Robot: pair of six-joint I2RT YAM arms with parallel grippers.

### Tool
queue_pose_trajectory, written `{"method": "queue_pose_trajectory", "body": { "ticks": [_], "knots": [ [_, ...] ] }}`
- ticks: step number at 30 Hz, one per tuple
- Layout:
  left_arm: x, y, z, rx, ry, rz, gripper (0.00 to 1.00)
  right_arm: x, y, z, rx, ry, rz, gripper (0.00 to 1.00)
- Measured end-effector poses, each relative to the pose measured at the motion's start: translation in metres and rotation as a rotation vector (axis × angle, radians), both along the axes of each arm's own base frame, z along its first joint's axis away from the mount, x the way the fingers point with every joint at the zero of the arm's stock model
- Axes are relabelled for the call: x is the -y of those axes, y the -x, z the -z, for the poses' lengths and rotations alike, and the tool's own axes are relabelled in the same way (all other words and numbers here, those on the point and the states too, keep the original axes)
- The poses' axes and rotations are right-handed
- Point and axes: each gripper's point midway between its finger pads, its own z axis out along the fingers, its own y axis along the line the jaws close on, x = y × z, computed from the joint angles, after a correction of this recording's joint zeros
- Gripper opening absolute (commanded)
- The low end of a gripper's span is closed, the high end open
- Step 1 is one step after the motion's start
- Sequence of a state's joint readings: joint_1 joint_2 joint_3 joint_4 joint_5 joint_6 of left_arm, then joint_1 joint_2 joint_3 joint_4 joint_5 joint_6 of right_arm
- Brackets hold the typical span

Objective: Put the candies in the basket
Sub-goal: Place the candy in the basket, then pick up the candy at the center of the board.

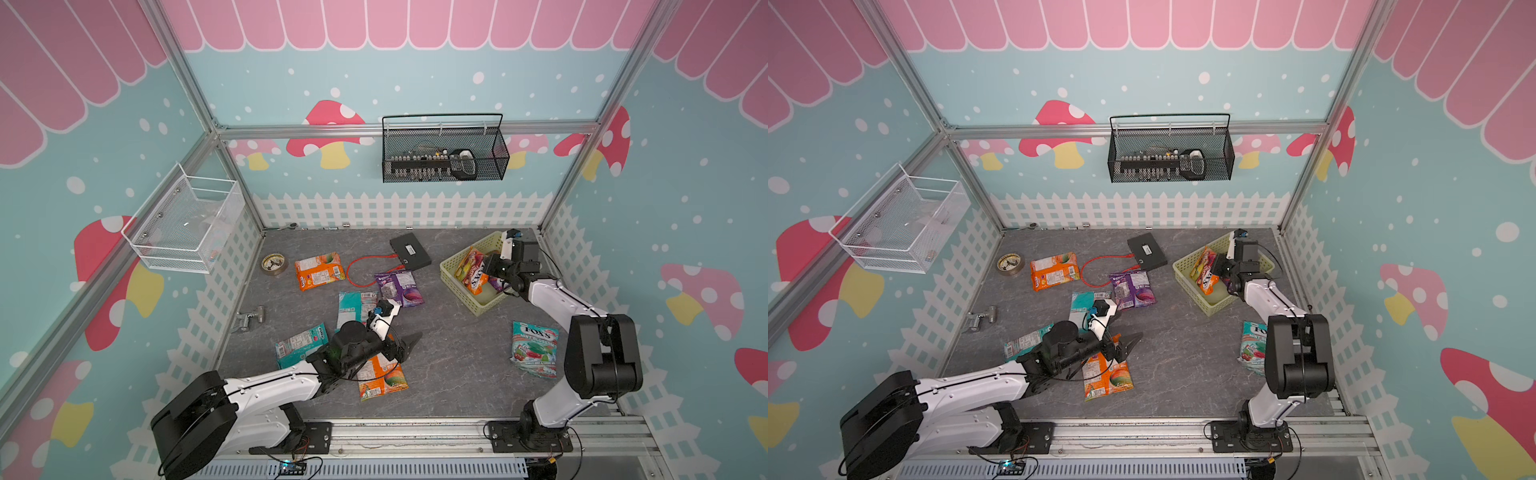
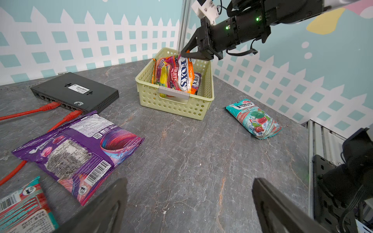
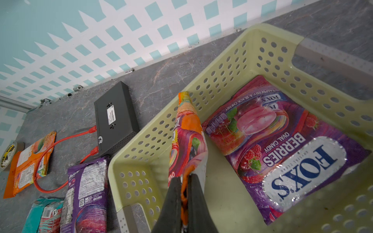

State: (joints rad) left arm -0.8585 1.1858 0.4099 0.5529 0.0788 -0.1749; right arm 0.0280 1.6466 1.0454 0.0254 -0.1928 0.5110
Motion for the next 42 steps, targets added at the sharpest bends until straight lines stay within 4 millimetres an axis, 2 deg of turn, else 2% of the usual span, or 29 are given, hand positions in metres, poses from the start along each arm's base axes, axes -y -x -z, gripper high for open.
{"method": "queue_pose_trajectory", "body": {
  "ticks": [5,9,11,16,21,24,27,30,32,34,36,38,40,42],
  "knots": [
    [0.0,0.0,0.0,0.0,0.0,0.0,0.99,0.002,0.006,0.033,-0.097,-0.005,0.019,0.16],
    [0.0,0.0,0.0,0.0,0.0,-0.001,0.99,0.004,0.011,0.045,-0.138,0.002,0.028,0.19],
    [0.0,0.0,0.0,0.0,0.0,0.0,0.99,0.006,0.011,0.046,-0.144,0.007,0.034,0.22],
    [0.0,0.0,0.0,0.001,0.0,-0.003,0.99,0.01,0.014,0.05,-0.163,0.026,0.05,0.37],
    [-0.002,-0.003,0.0,0.003,-0.002,-0.019,0.99,0.015,0.018,0.05,-0.188,0.049,0.07,0.47],
    [-0.006,-0.008,0.0,0.006,-0.007,-0.059,0.99,0.016,0.023,0.04,-0.19,0.052,0.077,0.52],
    [-0.015,-0.016,0.003,-0.012,-0.01,-0.13,0.99,0.013,0.033,0.019,-0.172,0.057,0.084,0.61],
    [-0.026,-0.025,0.01,-0.087,-0.02,-0.205,0.99,-0.005,0.047,-0.012,-0.127,0.058,0.067,0.63],
    [-0.036,-0.033,0.008,-0.158,0.006,-0.258,0.99,-0.027,0.061,-0.032,-0.085,0.045,0.022,0.62],
    [-0.048,-0.037,0.004,-0.225,0.057,-0.294,0.97,-0.051,0.08,-0.042,-0.059,0.024,-0.034,0.6],
    [-0.06,-0.037,0.0,-0.289,0.117,-0.311,0.85,-0.074,0.103,-0.04,-0.06,0.0,-0.101,0.59],
    [-0.067,-0.028,0.002,-0.353,0.164,-0.309,0.71,-0.095,0.131,-0.027,-0.086,-0.027,-0.18,0.57],
    [-0.071,-0.016,0.012,-0.422,0.179,-0.305,0.58,-0.113,0.155,-0.014,-0.116,-0.047,-0.245,0.55],
    [-0.076,-0.005,0.025,-0.496,0.175,-0.31,0.49,-0.134,0.177,-0.001,-0.149,-0.065,-0.317,0.53]
  ]
}}
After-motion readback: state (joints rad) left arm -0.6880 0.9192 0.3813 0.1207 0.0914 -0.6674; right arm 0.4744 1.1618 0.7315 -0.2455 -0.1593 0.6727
